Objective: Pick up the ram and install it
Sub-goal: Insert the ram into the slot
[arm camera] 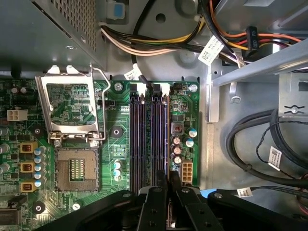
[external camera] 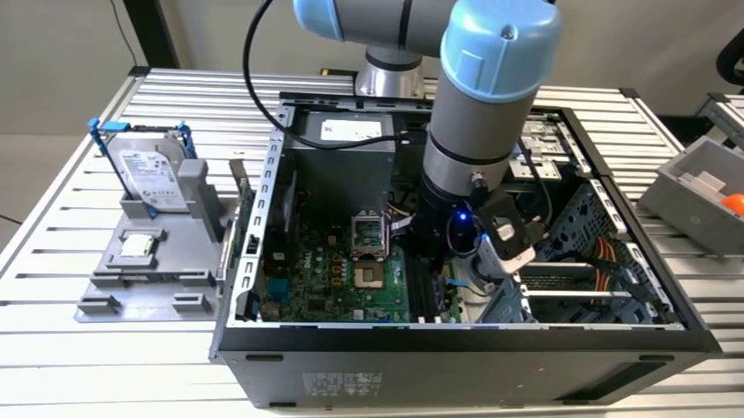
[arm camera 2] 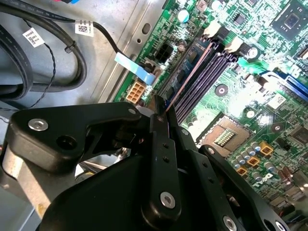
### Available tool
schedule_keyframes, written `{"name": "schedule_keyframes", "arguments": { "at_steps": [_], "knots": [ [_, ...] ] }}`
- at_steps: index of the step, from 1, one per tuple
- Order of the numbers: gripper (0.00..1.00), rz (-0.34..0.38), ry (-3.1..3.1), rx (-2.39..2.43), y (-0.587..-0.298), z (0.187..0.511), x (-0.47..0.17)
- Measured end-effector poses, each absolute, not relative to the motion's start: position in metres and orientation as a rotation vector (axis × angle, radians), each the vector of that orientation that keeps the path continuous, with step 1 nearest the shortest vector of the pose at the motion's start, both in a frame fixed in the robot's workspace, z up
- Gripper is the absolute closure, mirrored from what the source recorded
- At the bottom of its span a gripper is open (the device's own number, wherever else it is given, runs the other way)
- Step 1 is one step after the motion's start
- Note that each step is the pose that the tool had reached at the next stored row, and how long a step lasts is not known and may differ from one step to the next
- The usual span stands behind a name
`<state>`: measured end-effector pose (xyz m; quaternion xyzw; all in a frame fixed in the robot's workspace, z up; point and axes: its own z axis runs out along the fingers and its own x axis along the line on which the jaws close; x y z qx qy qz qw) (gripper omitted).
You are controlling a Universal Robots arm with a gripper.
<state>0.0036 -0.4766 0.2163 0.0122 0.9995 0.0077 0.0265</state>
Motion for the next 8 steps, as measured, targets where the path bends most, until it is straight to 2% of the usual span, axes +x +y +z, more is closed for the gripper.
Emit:
{"name": "schedule_keyframes", "arguments": {
  "at_steps": [8],
  "knots": [
    [1.00, 0.021, 3.088, 0.052, -0.4765, 0.2176, 0.0030]
  ]
}}
